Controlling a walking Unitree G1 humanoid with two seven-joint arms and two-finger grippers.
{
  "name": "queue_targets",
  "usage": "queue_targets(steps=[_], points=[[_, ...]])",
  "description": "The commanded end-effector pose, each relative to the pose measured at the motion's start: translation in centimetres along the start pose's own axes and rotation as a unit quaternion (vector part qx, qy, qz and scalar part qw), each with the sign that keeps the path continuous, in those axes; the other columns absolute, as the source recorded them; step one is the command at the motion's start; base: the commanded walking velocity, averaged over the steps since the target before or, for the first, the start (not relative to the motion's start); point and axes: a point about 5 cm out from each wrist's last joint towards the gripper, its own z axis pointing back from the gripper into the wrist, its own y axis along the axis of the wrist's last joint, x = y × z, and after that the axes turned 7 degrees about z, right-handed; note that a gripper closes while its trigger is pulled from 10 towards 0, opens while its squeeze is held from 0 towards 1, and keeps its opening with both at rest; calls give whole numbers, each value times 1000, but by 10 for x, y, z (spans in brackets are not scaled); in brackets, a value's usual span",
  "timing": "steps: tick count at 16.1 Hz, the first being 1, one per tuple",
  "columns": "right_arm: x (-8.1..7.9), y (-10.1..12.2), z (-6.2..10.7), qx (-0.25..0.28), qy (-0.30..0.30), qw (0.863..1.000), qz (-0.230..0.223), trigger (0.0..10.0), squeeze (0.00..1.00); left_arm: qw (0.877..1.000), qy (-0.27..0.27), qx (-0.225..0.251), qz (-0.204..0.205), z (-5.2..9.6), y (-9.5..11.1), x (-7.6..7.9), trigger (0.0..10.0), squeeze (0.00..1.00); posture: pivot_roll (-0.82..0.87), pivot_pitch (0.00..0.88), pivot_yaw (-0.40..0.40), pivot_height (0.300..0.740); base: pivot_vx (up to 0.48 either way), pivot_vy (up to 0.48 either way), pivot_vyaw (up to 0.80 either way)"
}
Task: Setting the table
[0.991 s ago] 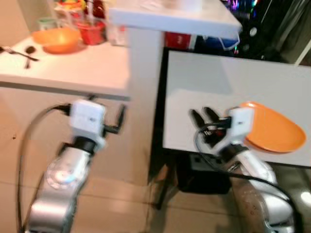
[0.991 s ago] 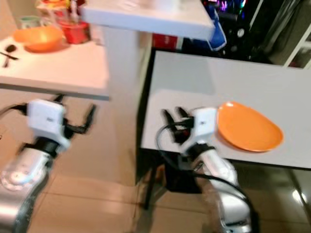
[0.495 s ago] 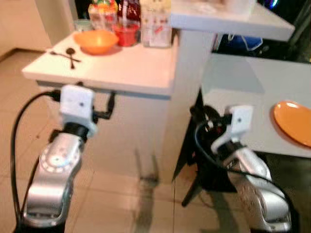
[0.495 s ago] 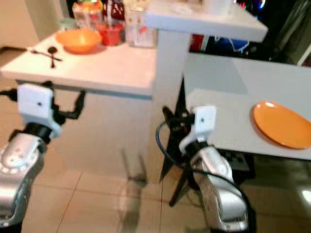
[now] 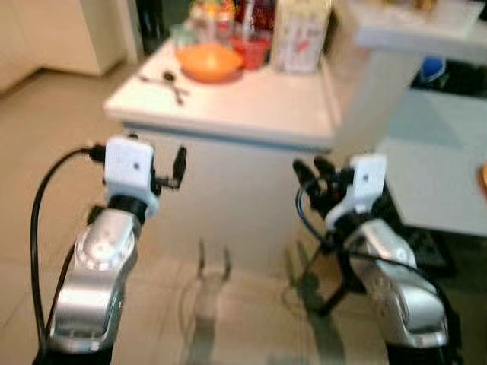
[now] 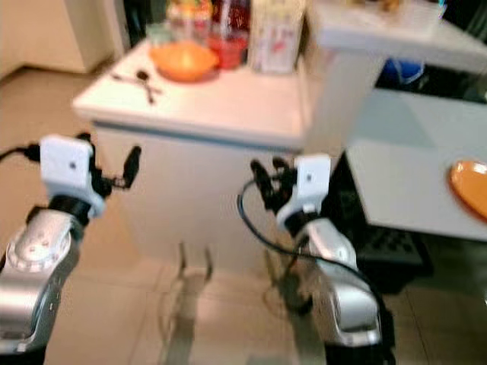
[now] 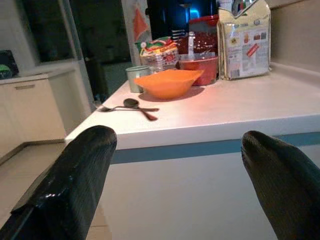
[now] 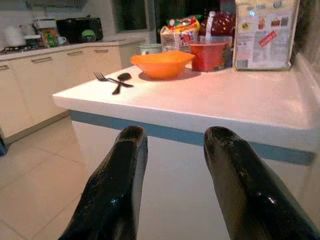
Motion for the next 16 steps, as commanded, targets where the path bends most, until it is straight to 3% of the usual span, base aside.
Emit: queue_targets(steps=[1, 5, 10, 13, 16], points=[[8, -2, 4, -9, -19, 1000, 9, 10000, 0, 1000, -12, 0, 1, -4, 0, 6, 10000, 0, 76, 0, -49, 740, 0, 480, 0], [16, -5, 4, -19, -33, 999, 17, 10000, 0, 1000, -14, -1, -2, -3, -1, 8, 10000, 0, 89, 0, -52, 740, 0, 480, 0], [12, -4, 2, -21, -25, 999, 22, 10000, 0, 1000, -5, 2, 11, -7, -2, 7, 10000, 0, 80, 0, -57, 740, 0, 470, 0], [13, -6, -3, -21, -32, 999, 19, 10000, 0, 1000, 8, 3, -9, -6, -1, 2, 10000, 0, 89, 0, -61, 740, 0, -320, 0], [12, -3, -4, -20, -32, 999, 22, 10000, 0, 999, 26, 4, 23, -10, -1, 0, 10000, 0, 76, 0, -63, 740, 0, -270, 0]])
